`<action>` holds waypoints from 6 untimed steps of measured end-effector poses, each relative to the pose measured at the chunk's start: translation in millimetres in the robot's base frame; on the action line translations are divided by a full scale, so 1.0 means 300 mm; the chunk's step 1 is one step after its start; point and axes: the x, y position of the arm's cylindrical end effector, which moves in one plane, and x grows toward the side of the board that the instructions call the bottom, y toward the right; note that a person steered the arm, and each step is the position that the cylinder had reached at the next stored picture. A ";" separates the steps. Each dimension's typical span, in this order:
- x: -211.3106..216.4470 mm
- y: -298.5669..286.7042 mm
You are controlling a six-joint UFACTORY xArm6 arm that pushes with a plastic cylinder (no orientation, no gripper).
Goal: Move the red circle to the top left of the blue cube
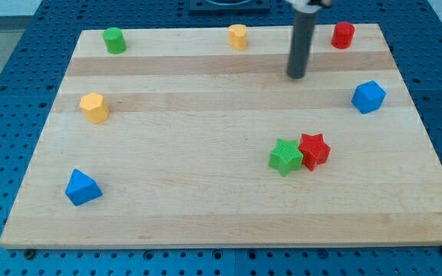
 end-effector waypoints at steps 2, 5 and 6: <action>-0.117 0.301; -0.414 0.383; -0.408 0.324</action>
